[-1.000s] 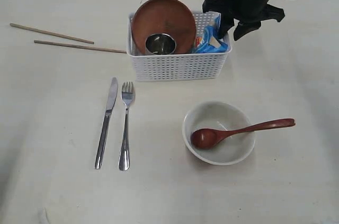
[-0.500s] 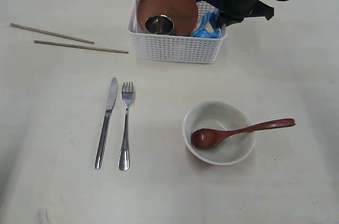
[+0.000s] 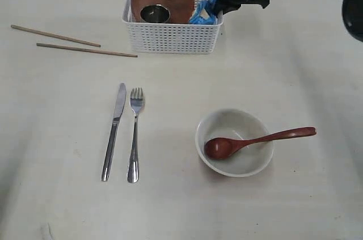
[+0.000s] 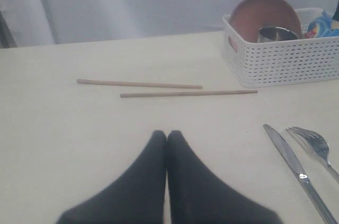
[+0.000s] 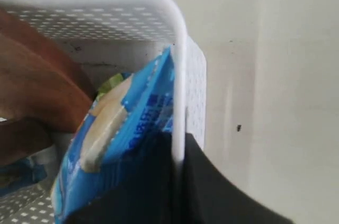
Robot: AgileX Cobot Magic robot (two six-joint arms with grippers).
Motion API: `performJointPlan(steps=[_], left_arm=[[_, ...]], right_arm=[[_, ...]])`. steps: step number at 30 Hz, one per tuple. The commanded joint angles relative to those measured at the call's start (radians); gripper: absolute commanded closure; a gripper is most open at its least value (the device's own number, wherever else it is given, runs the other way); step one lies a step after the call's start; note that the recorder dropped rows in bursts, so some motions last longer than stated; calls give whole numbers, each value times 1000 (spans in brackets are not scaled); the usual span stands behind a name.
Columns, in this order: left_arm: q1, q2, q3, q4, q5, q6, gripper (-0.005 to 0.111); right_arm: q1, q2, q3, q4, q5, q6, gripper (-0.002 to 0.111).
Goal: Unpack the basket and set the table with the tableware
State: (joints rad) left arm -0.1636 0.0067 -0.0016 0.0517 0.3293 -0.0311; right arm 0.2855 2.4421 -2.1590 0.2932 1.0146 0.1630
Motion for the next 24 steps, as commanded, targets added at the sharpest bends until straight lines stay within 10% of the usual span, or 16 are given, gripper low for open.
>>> performJointPlan(steps=[1,6,15,24], left_arm=[[3,-7,2,-2,-8,0,107],[3,-7,2,-2,-8,0,107],[3,-7,2,-2,-8,0,107],[3,-7,2,-2,-8,0,107]], right_arm=[[7,33,-125,17,111,-30,88],[7,11,-234,-71,201,26,56],[88,-41,-336,94,207,-53,68],[286,5,-293,-167,207,-40,70]])
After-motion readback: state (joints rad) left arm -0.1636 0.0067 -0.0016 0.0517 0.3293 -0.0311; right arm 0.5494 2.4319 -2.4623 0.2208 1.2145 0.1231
